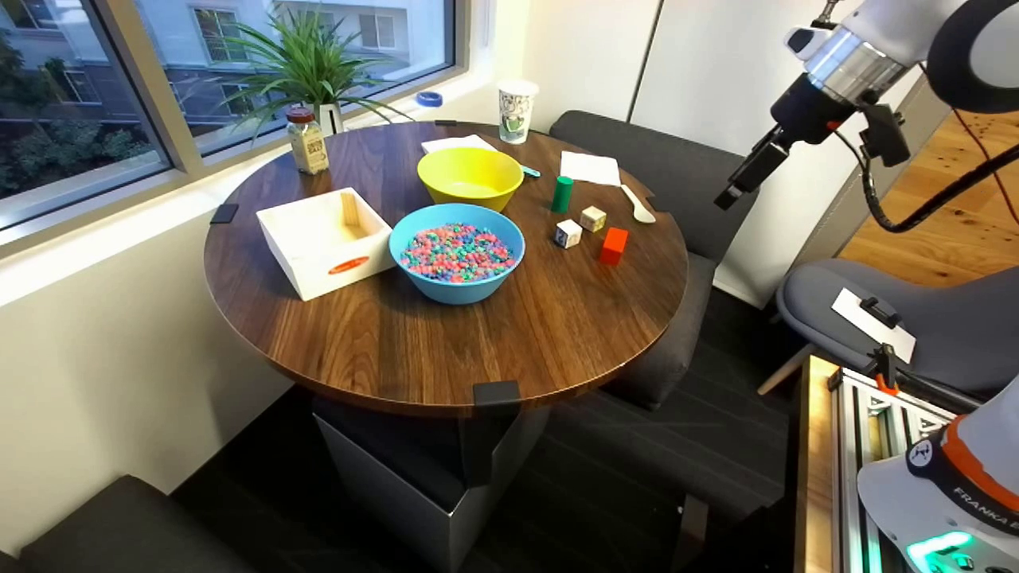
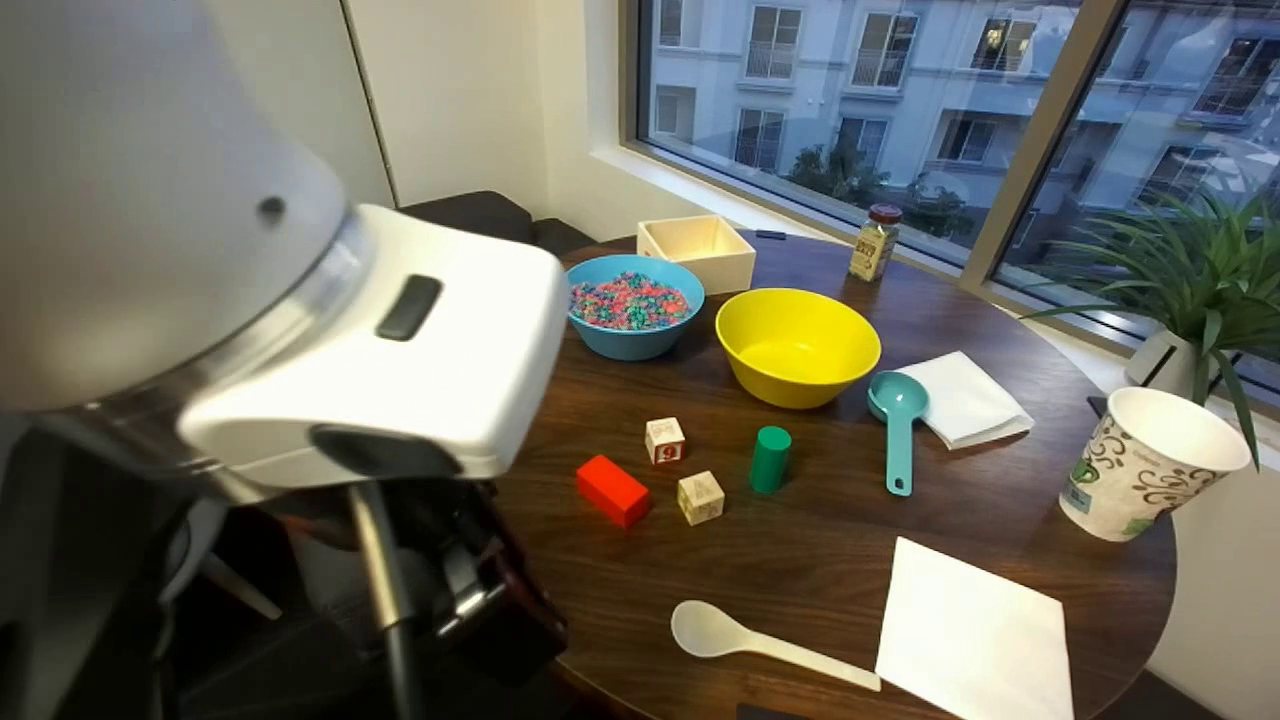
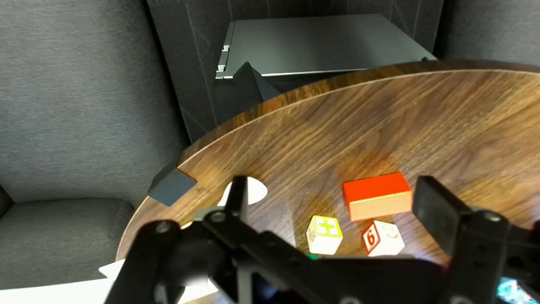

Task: Stack the wooden blocks and the green cylinder on top of the orange block

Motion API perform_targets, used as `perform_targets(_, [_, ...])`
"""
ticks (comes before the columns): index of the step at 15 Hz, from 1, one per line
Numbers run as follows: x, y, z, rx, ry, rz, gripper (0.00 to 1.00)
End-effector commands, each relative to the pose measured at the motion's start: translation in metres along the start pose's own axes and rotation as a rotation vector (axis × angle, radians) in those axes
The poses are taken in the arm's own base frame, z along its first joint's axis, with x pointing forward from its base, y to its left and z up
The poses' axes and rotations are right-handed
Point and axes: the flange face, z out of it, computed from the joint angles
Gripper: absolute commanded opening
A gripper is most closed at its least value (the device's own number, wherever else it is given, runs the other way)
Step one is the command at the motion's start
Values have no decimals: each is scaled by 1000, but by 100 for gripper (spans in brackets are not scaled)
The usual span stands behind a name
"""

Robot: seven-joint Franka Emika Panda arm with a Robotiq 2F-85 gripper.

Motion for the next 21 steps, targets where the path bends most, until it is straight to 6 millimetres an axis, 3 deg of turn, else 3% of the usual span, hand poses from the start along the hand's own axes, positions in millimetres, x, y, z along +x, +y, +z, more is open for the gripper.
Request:
perform_targets(1, [44, -15, 23, 23, -23, 27, 100])
perform_targets(5, [80, -42, 40, 17, -55, 29, 100])
perform_targets(11, [110, -74, 73, -8, -96, 76, 100])
perform_targets(21, [146, -91, 123, -9, -52, 157, 100])
